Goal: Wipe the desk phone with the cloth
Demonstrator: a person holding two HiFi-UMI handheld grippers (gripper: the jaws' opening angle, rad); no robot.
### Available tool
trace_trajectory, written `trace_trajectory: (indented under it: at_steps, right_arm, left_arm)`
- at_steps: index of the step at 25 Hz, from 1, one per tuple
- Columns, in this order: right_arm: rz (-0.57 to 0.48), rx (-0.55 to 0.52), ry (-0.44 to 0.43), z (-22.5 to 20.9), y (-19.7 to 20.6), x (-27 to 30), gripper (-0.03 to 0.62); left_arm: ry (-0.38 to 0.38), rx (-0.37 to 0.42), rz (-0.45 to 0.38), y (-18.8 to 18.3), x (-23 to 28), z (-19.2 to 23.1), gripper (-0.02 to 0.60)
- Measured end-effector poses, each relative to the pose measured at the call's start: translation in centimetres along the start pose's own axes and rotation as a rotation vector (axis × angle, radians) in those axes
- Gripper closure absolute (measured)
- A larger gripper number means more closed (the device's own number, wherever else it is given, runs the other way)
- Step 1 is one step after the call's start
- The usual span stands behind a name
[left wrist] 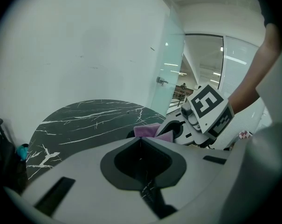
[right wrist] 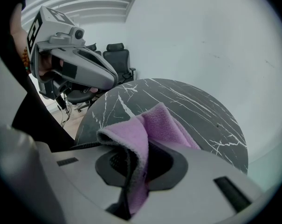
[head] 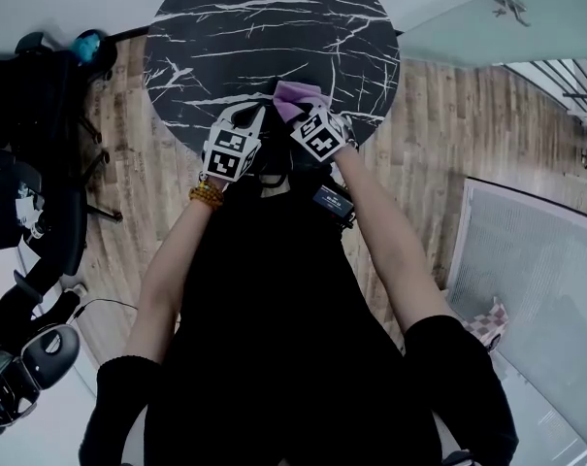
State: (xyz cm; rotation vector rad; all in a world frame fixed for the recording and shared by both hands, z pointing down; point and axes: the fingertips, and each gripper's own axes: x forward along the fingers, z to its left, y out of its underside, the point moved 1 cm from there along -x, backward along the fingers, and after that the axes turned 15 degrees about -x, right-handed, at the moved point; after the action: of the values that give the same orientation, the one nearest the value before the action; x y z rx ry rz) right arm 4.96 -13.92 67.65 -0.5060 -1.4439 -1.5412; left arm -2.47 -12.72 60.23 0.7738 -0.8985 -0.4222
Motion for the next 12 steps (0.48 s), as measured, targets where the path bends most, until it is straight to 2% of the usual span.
trace_trajectory:
  at_steps: [12]
  right_arm:
    - [-0.006,0.016,-0.003,0.59,0.21,-0.04,0.536]
  left_arm:
    - [0.001,0.008,0.007,0.35,-0.05,-0.24,0.568]
